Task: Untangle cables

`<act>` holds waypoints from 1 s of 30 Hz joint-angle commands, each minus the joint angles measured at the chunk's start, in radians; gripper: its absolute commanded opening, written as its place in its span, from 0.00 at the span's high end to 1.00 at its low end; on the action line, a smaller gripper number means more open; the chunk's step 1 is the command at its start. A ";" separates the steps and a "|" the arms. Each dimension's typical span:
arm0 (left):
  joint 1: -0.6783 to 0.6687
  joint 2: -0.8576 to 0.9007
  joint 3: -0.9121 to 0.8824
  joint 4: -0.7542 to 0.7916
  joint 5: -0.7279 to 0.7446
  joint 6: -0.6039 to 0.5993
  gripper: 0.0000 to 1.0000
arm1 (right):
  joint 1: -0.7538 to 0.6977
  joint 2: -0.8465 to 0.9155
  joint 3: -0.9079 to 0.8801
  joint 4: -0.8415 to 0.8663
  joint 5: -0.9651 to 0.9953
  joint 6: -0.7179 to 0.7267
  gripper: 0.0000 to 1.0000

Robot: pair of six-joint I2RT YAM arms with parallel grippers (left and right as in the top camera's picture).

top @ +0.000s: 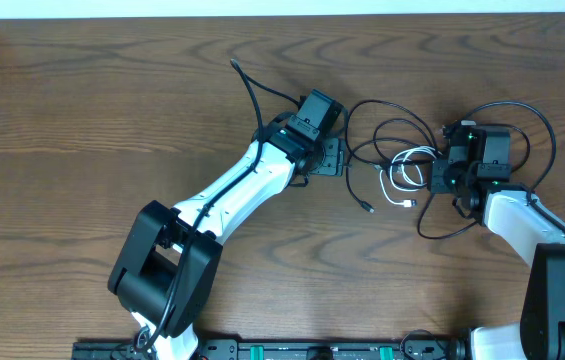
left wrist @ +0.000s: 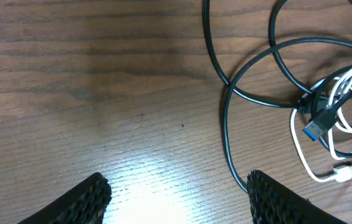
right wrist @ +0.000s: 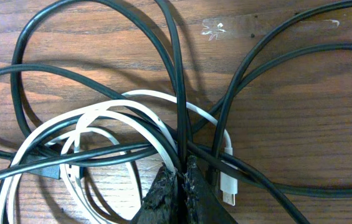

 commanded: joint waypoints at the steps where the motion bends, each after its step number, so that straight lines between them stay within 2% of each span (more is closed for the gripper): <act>1: 0.002 -0.028 -0.002 -0.005 -0.006 -0.009 0.29 | 0.010 -0.069 0.070 -0.040 -0.086 0.007 0.99; 6: 0.002 -0.028 -0.002 -0.005 -0.006 -0.009 0.29 | 0.012 -0.251 0.182 -0.101 -0.252 0.007 0.99; 15: 0.002 -0.028 -0.002 -0.005 -0.006 -0.009 0.29 | 0.047 -0.482 0.267 -0.111 -0.334 0.022 0.99; 30: 0.002 -0.028 -0.002 -0.005 -0.005 -0.033 0.29 | 0.048 -0.505 0.266 -0.179 -0.299 -0.010 0.99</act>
